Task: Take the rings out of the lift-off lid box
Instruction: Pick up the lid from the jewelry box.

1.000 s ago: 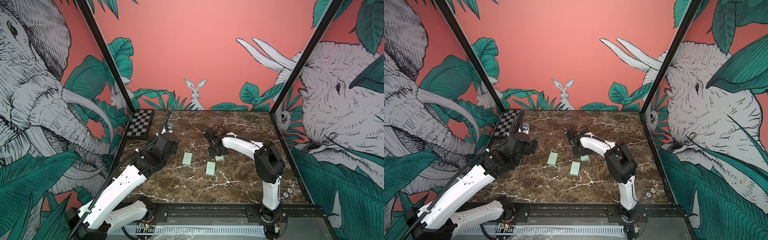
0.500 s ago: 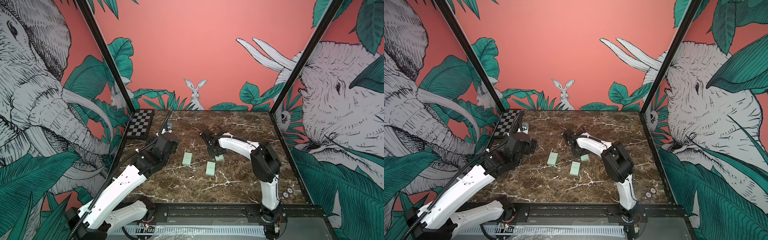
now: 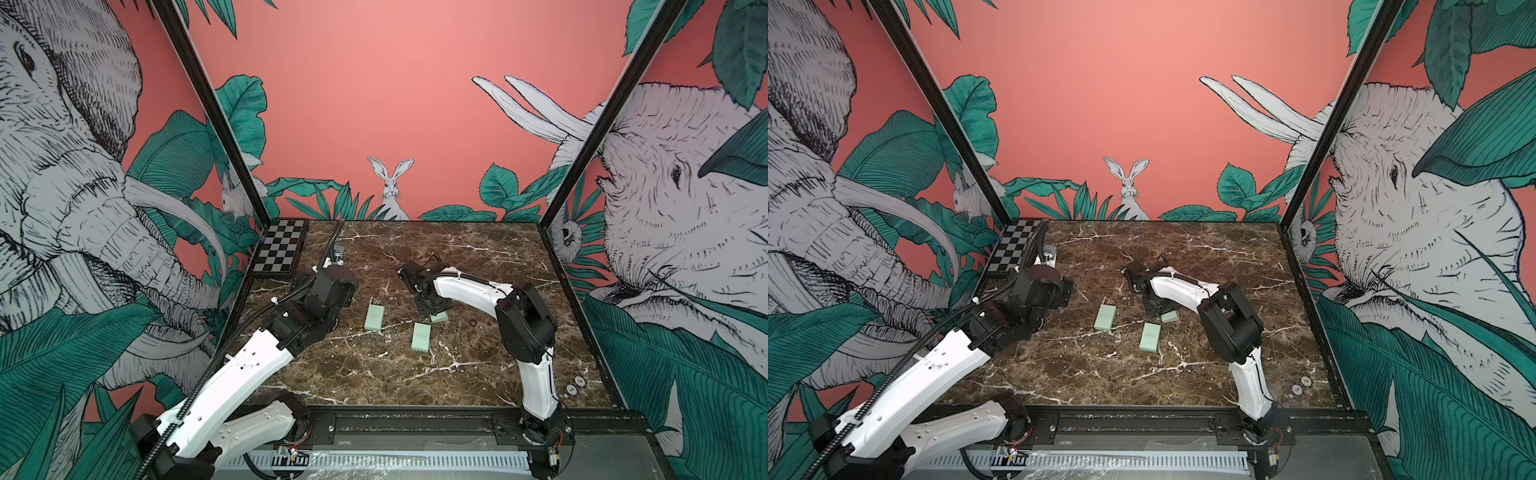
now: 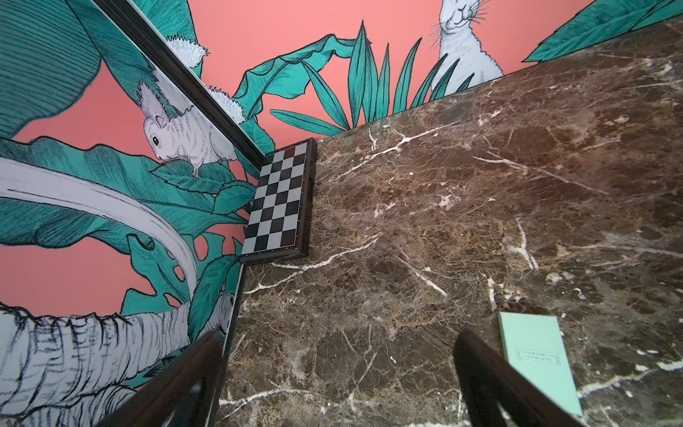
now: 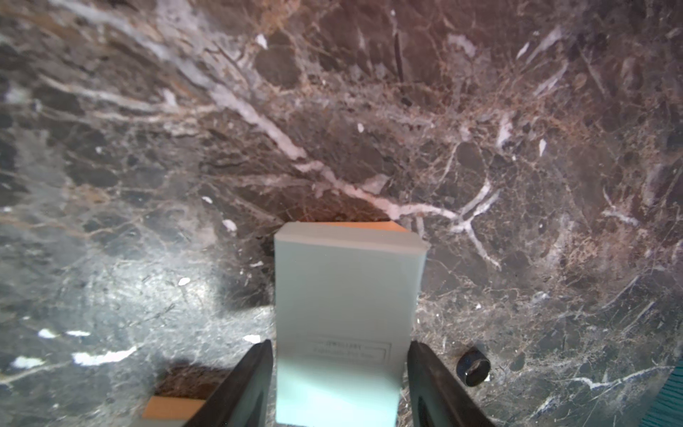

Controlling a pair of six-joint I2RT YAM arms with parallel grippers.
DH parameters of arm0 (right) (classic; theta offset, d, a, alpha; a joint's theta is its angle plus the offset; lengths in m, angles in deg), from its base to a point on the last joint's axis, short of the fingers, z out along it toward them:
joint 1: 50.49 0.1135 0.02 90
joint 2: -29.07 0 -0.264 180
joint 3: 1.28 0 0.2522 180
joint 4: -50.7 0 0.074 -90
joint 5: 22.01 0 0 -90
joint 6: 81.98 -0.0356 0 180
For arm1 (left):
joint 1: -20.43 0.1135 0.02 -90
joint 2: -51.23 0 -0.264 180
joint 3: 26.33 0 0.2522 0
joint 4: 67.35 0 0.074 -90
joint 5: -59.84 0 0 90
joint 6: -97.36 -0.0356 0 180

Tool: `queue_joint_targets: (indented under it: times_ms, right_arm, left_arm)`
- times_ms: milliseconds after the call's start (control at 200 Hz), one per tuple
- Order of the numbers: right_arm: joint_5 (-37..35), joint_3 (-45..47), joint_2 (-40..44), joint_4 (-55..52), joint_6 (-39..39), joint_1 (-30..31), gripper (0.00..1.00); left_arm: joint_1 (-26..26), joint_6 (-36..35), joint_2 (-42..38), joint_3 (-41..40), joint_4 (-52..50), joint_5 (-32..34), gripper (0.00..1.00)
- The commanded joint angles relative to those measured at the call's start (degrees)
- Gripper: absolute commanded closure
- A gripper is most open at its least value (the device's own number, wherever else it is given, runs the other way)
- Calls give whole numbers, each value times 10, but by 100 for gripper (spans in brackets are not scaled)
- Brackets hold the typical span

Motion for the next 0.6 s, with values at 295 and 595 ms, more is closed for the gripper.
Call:
queue_joint_targets:
  times_ms: [295,595]
  right_arm:
    - [-12,-4,-13,-14,-10,2,43]
    - [-14,0,-3,-16,-13,2,47]
  left_arm:
    - [-2,3,1,-1,-10,15,1]
    - [-2,3,1,-1,-11,18,1]
